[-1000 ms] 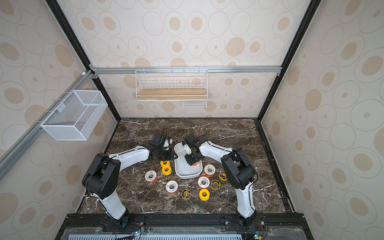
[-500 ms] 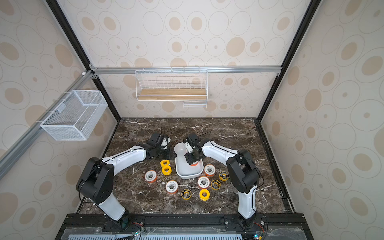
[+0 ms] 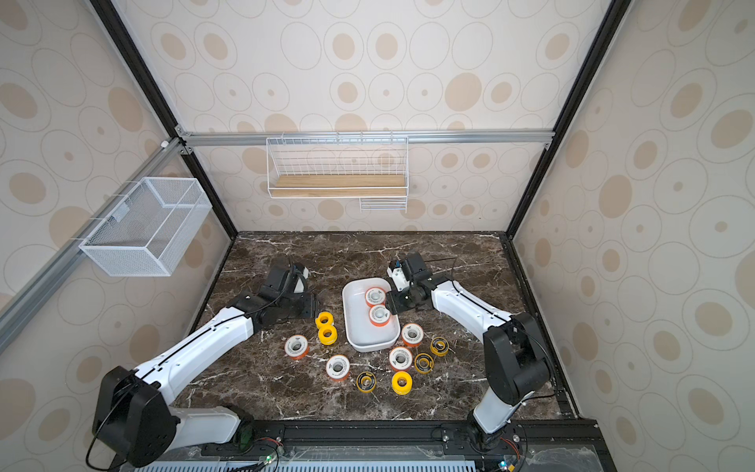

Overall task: Put the sealing tape into the storage box
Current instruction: Place the sealing tape in the storage box, then pick up the sealing tape at the center of the board.

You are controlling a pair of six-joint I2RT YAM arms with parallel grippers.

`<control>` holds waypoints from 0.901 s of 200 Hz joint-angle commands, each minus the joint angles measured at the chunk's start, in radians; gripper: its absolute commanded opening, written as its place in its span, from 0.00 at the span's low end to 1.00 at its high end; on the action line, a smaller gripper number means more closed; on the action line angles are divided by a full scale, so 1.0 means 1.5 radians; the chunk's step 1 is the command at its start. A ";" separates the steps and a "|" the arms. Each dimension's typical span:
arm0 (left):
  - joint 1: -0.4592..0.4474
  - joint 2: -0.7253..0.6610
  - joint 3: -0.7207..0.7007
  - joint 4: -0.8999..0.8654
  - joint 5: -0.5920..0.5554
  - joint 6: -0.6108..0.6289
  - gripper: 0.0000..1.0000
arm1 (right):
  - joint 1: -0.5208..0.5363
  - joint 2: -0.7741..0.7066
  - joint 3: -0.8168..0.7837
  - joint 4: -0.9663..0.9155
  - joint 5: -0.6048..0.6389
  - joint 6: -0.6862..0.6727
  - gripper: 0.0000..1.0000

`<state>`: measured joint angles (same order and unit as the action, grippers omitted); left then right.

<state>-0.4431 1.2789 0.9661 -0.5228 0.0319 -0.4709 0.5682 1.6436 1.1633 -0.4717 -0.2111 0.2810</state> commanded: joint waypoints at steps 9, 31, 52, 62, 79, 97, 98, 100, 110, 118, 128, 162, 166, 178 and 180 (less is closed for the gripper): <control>0.004 -0.062 -0.031 -0.058 -0.104 -0.008 0.65 | -0.002 -0.014 -0.028 -0.006 -0.012 0.005 0.56; 0.003 -0.106 -0.077 -0.068 -0.139 -0.036 0.64 | -0.002 -0.016 -0.044 0.000 -0.015 0.009 0.56; 0.004 -0.145 -0.125 -0.068 -0.185 -0.063 0.65 | -0.002 -0.018 -0.054 0.006 -0.013 0.010 0.56; 0.004 -0.158 -0.145 -0.068 -0.198 -0.074 0.66 | -0.002 -0.017 -0.053 0.003 -0.013 0.009 0.56; 0.004 -0.173 -0.171 -0.068 -0.201 -0.091 0.66 | -0.002 -0.014 -0.053 0.002 -0.013 0.008 0.56; 0.004 -0.179 -0.194 -0.062 -0.203 -0.108 0.66 | -0.002 -0.013 -0.055 0.003 -0.014 0.007 0.56; 0.004 -0.179 -0.196 -0.062 -0.204 -0.110 0.66 | -0.002 -0.013 -0.055 0.003 -0.015 0.007 0.56; 0.004 -0.179 -0.198 -0.061 -0.204 -0.112 0.67 | -0.002 -0.013 -0.056 0.003 -0.015 0.007 0.56; 0.003 -0.178 -0.211 -0.053 -0.204 -0.121 0.68 | -0.002 -0.012 -0.056 0.002 -0.015 0.008 0.56; 0.004 -0.174 -0.221 -0.044 -0.201 -0.130 0.69 | -0.002 -0.011 -0.056 0.003 -0.016 0.006 0.56; 0.004 -0.168 -0.231 -0.031 -0.192 -0.137 0.68 | -0.002 -0.010 -0.055 0.003 -0.018 0.006 0.55; 0.006 -0.128 -0.257 0.016 -0.157 -0.157 0.65 | -0.002 -0.008 -0.056 0.004 -0.023 0.007 0.55; 0.005 -0.122 -0.257 0.019 -0.155 -0.156 0.65 | -0.002 -0.009 -0.056 0.005 -0.024 0.008 0.55; 0.007 -0.104 -0.256 0.028 -0.149 -0.154 0.61 | -0.002 -0.009 -0.055 0.004 -0.025 0.006 0.56; 0.007 -0.102 -0.256 0.030 -0.147 -0.153 0.61 | -0.002 -0.009 -0.055 0.004 -0.025 0.006 0.55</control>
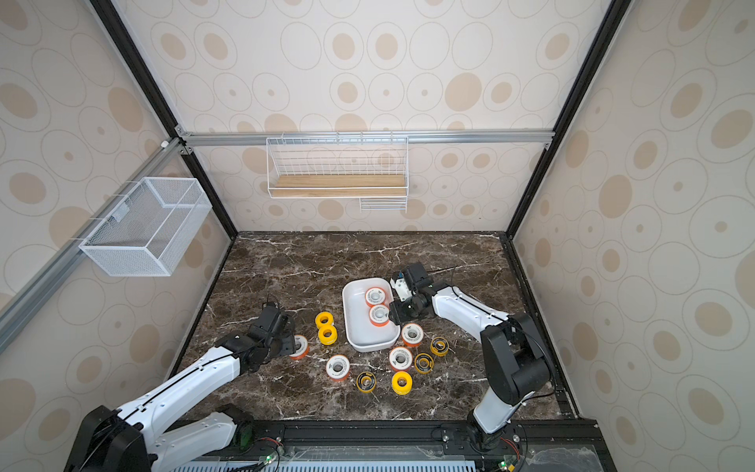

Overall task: Put the sealing tape into the storage box
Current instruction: Pick up the sealing tape at the center of the board, then adjust the storage box at the center of the board.

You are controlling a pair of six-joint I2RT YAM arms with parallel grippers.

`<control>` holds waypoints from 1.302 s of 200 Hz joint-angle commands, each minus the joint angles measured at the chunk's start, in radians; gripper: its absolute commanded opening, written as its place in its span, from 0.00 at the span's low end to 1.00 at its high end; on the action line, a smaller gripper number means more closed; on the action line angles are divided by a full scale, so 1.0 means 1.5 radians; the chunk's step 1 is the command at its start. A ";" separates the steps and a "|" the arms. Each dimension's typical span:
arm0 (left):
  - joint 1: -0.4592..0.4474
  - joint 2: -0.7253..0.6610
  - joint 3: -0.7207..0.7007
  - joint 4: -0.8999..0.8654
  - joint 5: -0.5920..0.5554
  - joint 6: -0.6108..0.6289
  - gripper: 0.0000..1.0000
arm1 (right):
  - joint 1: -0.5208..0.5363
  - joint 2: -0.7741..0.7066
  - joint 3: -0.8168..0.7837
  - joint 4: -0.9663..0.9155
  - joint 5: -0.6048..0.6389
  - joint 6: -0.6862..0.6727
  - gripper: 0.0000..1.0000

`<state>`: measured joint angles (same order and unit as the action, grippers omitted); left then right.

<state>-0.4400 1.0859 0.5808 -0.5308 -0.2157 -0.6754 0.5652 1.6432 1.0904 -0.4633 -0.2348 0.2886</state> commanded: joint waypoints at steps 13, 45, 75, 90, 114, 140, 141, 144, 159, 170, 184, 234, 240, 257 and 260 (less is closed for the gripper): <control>0.005 0.045 0.002 0.043 0.030 -0.012 0.55 | 0.000 -0.009 -0.006 -0.003 -0.007 0.002 0.55; 0.005 0.070 0.000 0.050 0.030 -0.013 0.50 | 0.000 -0.010 -0.004 -0.003 -0.005 0.000 0.56; 0.006 0.080 -0.006 0.049 0.018 -0.012 0.48 | 0.000 -0.009 -0.005 -0.004 -0.005 0.000 0.55; 0.007 0.086 -0.007 0.054 0.018 -0.009 0.48 | 0.000 -0.008 -0.004 -0.004 -0.006 0.000 0.55; 0.006 0.112 -0.003 0.059 0.024 -0.004 0.44 | 0.000 -0.006 -0.003 -0.001 -0.008 0.001 0.55; 0.006 0.136 0.009 0.059 0.028 -0.001 0.41 | 0.000 -0.001 -0.001 -0.001 -0.010 0.001 0.55; 0.006 0.138 0.010 0.060 0.028 -0.001 0.41 | 0.000 -0.001 -0.001 -0.002 -0.010 0.001 0.55; 0.006 0.140 0.010 0.060 0.027 -0.001 0.41 | 0.000 -0.001 -0.001 -0.001 -0.011 0.001 0.56; 0.006 0.153 0.015 0.061 0.028 -0.002 0.41 | 0.000 0.001 0.001 -0.001 -0.012 0.001 0.56; 0.006 0.163 0.019 0.061 0.028 -0.006 0.41 | 0.000 0.002 0.001 -0.002 -0.012 0.001 0.55; 0.006 0.175 0.023 0.063 0.027 -0.008 0.40 | 0.000 0.005 0.003 0.000 -0.014 0.001 0.55; 0.007 0.179 0.030 0.069 0.028 -0.008 0.26 | 0.001 0.016 0.005 0.000 -0.017 0.007 0.55; 0.006 0.173 0.029 0.068 0.028 -0.007 0.26 | 0.000 0.017 0.005 0.000 -0.013 0.007 0.55; 0.006 0.157 0.033 0.060 0.026 -0.005 0.26 | 0.000 0.024 0.008 -0.002 -0.018 0.006 0.55; 0.006 0.154 0.034 0.058 0.026 -0.005 0.26 | 0.000 0.024 0.009 -0.001 -0.021 0.006 0.55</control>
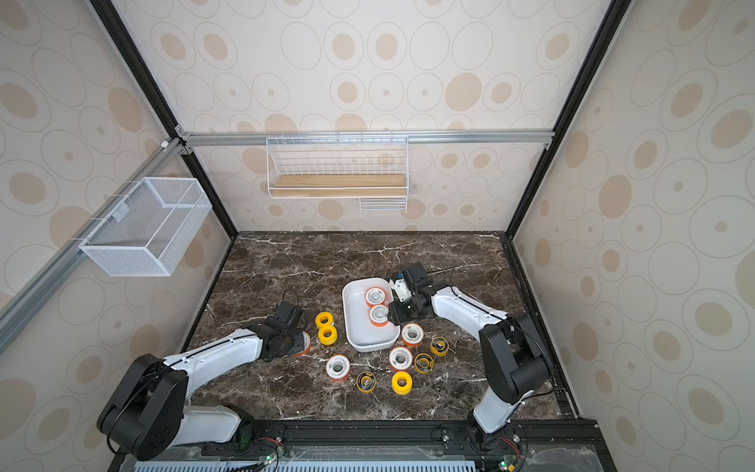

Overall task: Put the sealing tape into the storage box
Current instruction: Adjust the storage box at the center of the board.

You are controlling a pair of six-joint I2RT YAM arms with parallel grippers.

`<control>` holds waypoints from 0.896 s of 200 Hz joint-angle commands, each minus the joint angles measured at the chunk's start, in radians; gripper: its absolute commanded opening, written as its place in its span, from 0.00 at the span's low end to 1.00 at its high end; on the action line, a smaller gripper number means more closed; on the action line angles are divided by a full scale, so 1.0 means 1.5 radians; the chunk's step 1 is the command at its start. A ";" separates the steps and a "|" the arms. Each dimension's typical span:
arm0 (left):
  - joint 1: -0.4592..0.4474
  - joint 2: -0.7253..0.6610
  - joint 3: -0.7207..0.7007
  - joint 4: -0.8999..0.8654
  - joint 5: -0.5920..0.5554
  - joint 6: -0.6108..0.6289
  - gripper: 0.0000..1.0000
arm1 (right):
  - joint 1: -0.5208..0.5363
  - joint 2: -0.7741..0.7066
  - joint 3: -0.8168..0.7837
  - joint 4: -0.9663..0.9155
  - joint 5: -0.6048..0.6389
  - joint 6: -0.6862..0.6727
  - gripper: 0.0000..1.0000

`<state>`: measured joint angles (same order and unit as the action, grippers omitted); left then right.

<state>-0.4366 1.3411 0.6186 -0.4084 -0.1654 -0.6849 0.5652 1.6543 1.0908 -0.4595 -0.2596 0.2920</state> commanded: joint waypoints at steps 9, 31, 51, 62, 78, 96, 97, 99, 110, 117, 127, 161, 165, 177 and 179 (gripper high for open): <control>0.004 -0.025 0.012 -0.029 -0.008 0.003 0.26 | 0.001 0.020 0.009 -0.005 -0.009 0.005 0.55; 0.004 -0.048 0.023 -0.046 -0.009 0.006 0.26 | 0.001 0.025 0.009 -0.004 -0.020 0.006 0.54; 0.004 -0.071 0.035 -0.061 -0.010 0.011 0.27 | 0.002 0.028 0.010 -0.005 -0.027 0.006 0.54; 0.004 -0.082 0.041 -0.067 -0.004 0.014 0.27 | 0.001 0.029 0.008 -0.003 -0.036 0.007 0.54; 0.004 -0.099 0.054 -0.071 0.014 0.021 0.27 | 0.001 0.030 0.006 0.004 -0.061 0.008 0.52; 0.003 -0.114 0.070 -0.074 0.038 0.032 0.28 | 0.001 0.030 0.002 0.018 -0.094 0.015 0.51; 0.003 -0.115 0.071 -0.075 0.039 0.033 0.28 | 0.001 0.030 0.001 0.019 -0.095 0.016 0.51; 0.003 -0.116 0.073 -0.075 0.042 0.034 0.28 | 0.001 0.031 0.002 0.021 -0.099 0.017 0.51; 0.003 -0.121 0.086 -0.078 0.058 0.039 0.28 | 0.001 0.033 0.001 0.029 -0.115 0.023 0.50; 0.003 -0.121 0.096 -0.079 0.072 0.043 0.28 | 0.002 0.034 0.000 0.033 -0.122 0.027 0.50; 0.002 -0.119 0.111 -0.083 0.090 0.048 0.28 | 0.001 0.037 0.000 0.038 -0.131 0.031 0.50; -0.026 -0.099 0.168 -0.099 0.122 0.066 0.28 | 0.003 0.043 -0.001 0.050 -0.152 0.041 0.49; -0.033 -0.094 0.175 -0.101 0.120 0.067 0.28 | 0.003 0.044 -0.001 0.051 -0.155 0.042 0.49; -0.054 -0.077 0.198 -0.106 0.119 0.074 0.29 | 0.003 0.045 0.001 0.054 -0.162 0.044 0.49; -0.057 -0.074 0.202 -0.107 0.120 0.075 0.29 | 0.004 0.046 0.001 0.054 -0.163 0.045 0.49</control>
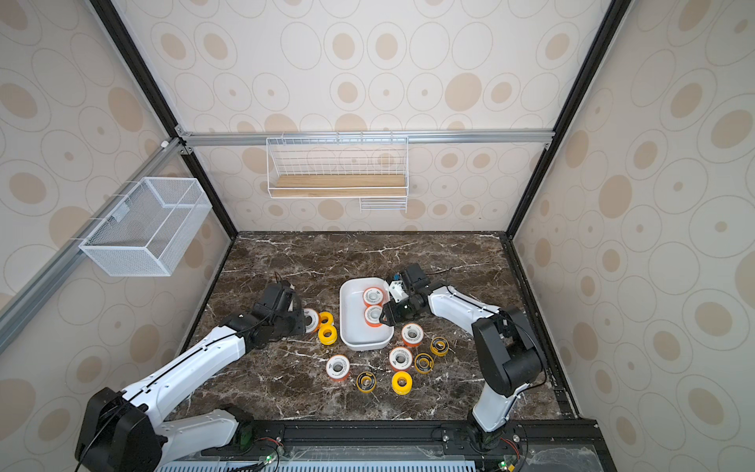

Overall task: Put the sealing tape into the storage box
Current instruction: Adjust the storage box at the center of the board, then place the sealing tape in the storage box.

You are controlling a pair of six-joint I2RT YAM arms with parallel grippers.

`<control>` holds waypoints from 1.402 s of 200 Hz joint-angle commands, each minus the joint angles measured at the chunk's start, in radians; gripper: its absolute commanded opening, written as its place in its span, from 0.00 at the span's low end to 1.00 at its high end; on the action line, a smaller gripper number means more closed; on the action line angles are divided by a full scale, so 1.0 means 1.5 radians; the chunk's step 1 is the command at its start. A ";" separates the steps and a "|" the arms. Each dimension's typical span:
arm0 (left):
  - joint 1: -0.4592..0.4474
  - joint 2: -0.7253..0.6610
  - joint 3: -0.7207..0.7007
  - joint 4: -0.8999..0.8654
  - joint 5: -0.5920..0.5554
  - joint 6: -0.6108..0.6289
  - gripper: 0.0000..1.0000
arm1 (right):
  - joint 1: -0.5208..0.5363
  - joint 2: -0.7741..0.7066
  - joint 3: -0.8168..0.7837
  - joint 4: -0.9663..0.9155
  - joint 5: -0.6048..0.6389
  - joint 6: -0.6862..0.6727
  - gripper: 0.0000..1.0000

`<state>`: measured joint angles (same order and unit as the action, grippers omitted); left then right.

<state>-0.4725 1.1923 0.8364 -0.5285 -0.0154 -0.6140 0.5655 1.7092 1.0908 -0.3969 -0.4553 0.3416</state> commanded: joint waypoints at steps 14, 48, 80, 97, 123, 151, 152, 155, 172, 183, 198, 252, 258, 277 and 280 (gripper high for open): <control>-0.054 0.052 0.081 -0.029 0.030 0.032 0.29 | 0.004 0.013 0.003 0.015 -0.043 0.014 0.49; -0.087 0.114 0.128 -0.028 0.054 0.048 0.29 | 0.006 0.019 0.003 0.026 -0.068 0.019 0.49; -0.111 0.170 0.168 -0.029 0.070 0.067 0.29 | 0.006 0.025 0.006 0.029 -0.081 0.021 0.49; -0.120 0.204 0.188 -0.030 0.082 0.077 0.29 | 0.006 0.023 0.006 0.031 -0.078 0.020 0.49; -0.127 0.255 0.216 -0.029 0.098 0.088 0.29 | 0.006 0.016 0.005 0.026 -0.060 0.015 0.49; -0.137 0.302 0.242 -0.025 0.112 0.100 0.29 | 0.006 0.006 0.001 0.021 -0.042 0.010 0.49; -0.138 0.304 0.241 -0.025 0.112 0.100 0.29 | 0.006 0.006 0.001 0.021 -0.042 0.010 0.49; -0.140 0.308 0.244 -0.023 0.112 0.102 0.29 | 0.006 0.006 0.001 0.020 -0.041 0.010 0.49; -0.148 0.328 0.252 -0.023 0.120 0.110 0.29 | 0.006 0.008 0.001 0.018 -0.039 0.008 0.49; -0.150 0.342 0.256 -0.022 0.124 0.111 0.29 | 0.006 0.008 0.000 0.019 -0.041 0.009 0.49; -0.152 0.356 0.256 -0.017 0.130 0.111 0.29 | 0.006 0.009 -0.002 0.021 -0.043 0.010 0.49; -0.161 0.387 0.255 0.006 0.174 0.112 0.29 | 0.007 0.014 -0.007 0.030 -0.046 0.015 0.49; -0.161 0.388 0.255 0.009 0.179 0.112 0.29 | 0.007 0.014 -0.006 0.029 -0.048 0.015 0.49; -0.163 0.394 0.258 0.010 0.182 0.113 0.29 | 0.008 0.015 -0.008 0.031 -0.047 0.015 0.49; -0.163 0.395 0.258 0.010 0.183 0.114 0.30 | 0.008 0.015 -0.007 0.031 -0.047 0.014 0.49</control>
<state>-0.7036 1.7699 1.1847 -0.5289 0.2295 -0.4660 0.5713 1.7340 1.0904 -0.3515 -0.5217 0.3653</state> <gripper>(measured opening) 0.296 0.487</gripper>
